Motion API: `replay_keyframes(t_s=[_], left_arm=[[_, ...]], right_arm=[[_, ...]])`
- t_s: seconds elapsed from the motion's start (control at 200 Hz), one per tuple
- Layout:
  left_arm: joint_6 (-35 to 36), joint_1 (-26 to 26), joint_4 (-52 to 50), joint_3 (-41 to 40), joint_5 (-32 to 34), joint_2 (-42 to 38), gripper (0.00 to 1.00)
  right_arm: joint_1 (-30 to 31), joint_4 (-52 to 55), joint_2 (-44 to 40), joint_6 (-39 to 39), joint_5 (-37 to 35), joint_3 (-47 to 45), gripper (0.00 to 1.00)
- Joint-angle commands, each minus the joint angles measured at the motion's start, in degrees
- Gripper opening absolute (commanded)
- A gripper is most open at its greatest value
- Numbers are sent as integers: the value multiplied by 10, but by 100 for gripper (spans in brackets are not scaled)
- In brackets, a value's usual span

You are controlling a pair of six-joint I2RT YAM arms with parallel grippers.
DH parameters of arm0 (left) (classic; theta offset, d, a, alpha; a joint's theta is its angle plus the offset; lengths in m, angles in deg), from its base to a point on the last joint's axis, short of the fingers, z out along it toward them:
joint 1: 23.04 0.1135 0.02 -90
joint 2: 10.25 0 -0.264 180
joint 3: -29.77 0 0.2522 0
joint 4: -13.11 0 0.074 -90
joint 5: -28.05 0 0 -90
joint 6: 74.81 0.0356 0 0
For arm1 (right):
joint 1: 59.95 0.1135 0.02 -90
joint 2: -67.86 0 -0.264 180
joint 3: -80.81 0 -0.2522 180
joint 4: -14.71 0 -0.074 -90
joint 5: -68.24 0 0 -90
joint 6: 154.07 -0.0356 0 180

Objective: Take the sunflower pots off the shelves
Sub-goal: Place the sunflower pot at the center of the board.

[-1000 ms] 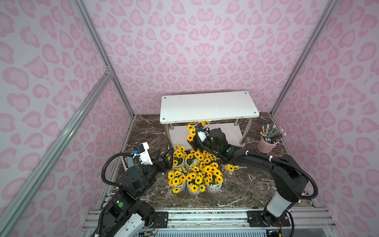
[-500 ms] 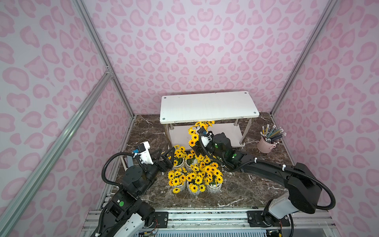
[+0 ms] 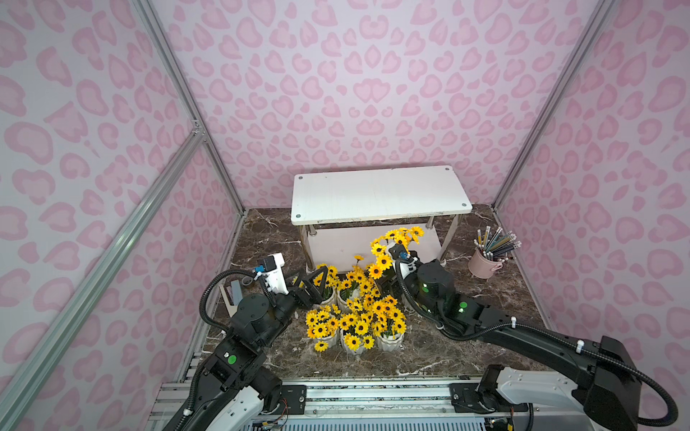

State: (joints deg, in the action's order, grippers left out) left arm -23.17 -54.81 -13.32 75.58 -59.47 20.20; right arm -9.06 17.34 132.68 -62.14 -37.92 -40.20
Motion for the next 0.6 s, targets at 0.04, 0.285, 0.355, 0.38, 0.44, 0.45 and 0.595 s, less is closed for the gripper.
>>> replay_keyframes(t_s=[0.04, 0.285, 0.355, 0.38, 0.44, 0.45, 0.595], left_arm=[[6, 0, 37, -2, -24, 4, 97], [-1, 0, 41, -18, -23, -17, 97], [-3, 0, 40, -20, -23, -20, 97], [-5, 0, 40, -20, -23, -21, 97], [-7, 0, 39, -20, -25, -24, 97], [-7, 0, 39, -21, -25, -24, 97], [-7, 0, 24, -18, -24, -34, 97]], right_arm=[[31, 84, -81, -62, -148, -19, 0], [94, 296, -201, -271, -286, -53, 0], [109, 310, -230, -315, -309, -77, 0], [112, 311, -240, -328, -316, -87, 0], [116, 321, -259, -356, -325, -107, 0], [116, 324, -261, -361, -325, -109, 0], [124, 340, -282, -419, -314, -152, 0]])
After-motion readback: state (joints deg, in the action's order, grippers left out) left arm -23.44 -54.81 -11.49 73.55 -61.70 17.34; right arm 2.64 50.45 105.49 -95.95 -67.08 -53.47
